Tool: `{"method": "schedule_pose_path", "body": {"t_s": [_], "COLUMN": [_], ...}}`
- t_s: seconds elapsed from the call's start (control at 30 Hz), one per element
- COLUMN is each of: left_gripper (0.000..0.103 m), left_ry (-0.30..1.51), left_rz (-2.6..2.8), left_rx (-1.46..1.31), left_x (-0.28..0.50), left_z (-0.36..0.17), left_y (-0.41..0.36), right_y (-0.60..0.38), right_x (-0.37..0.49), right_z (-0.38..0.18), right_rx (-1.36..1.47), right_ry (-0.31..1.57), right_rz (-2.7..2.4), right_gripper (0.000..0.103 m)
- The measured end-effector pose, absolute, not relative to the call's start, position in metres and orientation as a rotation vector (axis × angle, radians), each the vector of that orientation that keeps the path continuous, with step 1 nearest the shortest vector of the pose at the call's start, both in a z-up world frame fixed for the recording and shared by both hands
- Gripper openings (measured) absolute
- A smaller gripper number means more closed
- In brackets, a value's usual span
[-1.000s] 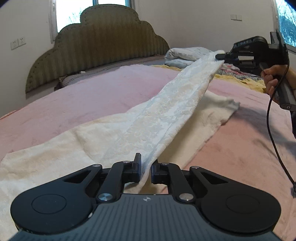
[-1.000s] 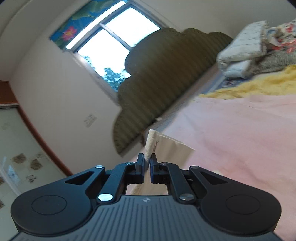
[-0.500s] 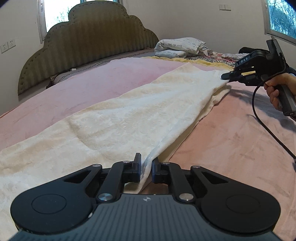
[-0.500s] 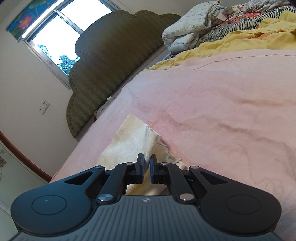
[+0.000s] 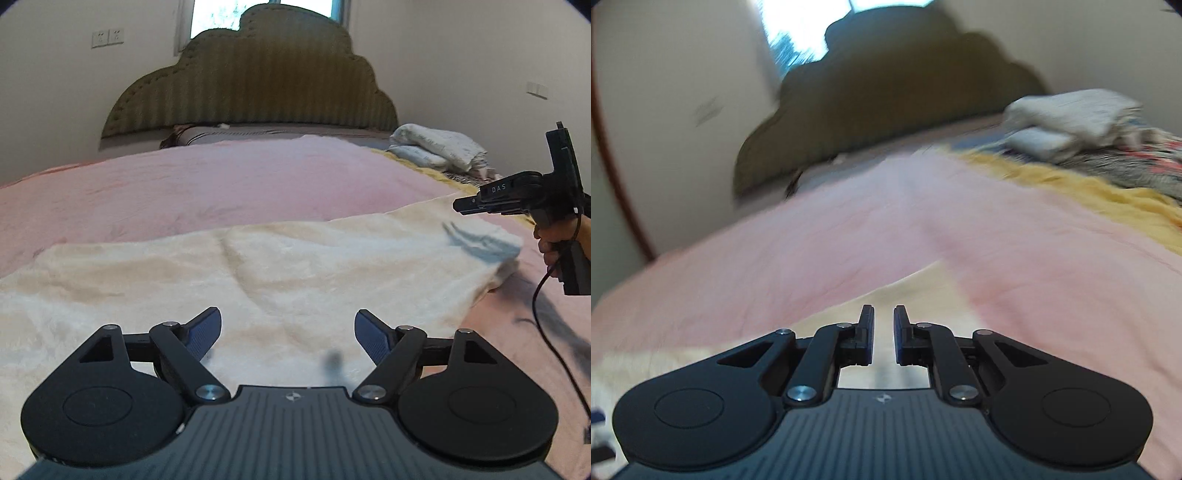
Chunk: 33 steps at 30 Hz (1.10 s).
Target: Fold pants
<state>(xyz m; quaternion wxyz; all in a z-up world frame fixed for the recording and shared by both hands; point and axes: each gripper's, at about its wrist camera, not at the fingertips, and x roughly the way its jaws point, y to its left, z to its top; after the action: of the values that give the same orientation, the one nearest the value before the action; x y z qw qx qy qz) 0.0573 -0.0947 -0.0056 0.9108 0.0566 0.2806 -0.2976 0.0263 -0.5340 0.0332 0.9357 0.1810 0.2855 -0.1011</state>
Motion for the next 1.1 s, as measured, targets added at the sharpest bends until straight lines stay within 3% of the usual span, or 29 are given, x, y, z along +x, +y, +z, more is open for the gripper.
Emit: {"method": "schedule_pose_path", "body": {"t_s": [0.13,0.33,0.47,0.67,0.7,0.73,0.77,0.8,0.93,1.1], "left_gripper": [0.082,0.096,0.102,0.103,0.103,0.103,0.103,0.103,0.103,0.103], "left_ry": [0.614,0.623,0.628,0.635,0.635,0.635,0.635,0.635,0.635,0.635], "left_rz": [-0.589,-0.596,-0.594,-0.593,-0.593,-0.593,-0.592,-0.592,-0.592,-0.592], "left_rx": [0.118,0.147,0.164,0.161,0.162,0.163,0.164,0.164,0.165,0.165], "left_x": [0.063,0.063,0.06,0.063,0.063,0.063,0.063,0.063,0.063,0.063], "left_z": [-0.019,-0.02,-0.022,-0.023,-0.023,-0.023,-0.023,-0.024,-0.024,-0.023], "left_y": [-0.091,-0.092,-0.096,-0.095,-0.095,-0.096,-0.096,-0.096,-0.096,-0.096], "right_y": [-0.536,-0.541,-0.533,-0.555,-0.555,-0.555,-0.554,-0.553,-0.545,-0.539], "right_x": [0.082,0.046,0.024,-0.022,-0.03,-0.035,-0.041,-0.051,-0.085,-0.087], "right_z": [-0.002,0.011,-0.003,0.012,0.017,0.022,0.024,0.024,0.018,-0.006], "right_rx": [0.312,0.396,0.454,0.504,0.529,0.557,0.592,0.651,0.887,1.134], "right_ry": [0.757,0.626,0.727,0.617,0.61,0.618,0.627,0.613,0.442,0.458], "right_rz": [-0.212,-0.313,-0.121,-0.572,-0.608,-0.617,-0.605,-0.571,-0.362,-0.225], "right_gripper": [0.01,0.011,0.012,0.015,0.03,0.069,0.091,0.103,0.103,0.103]}}
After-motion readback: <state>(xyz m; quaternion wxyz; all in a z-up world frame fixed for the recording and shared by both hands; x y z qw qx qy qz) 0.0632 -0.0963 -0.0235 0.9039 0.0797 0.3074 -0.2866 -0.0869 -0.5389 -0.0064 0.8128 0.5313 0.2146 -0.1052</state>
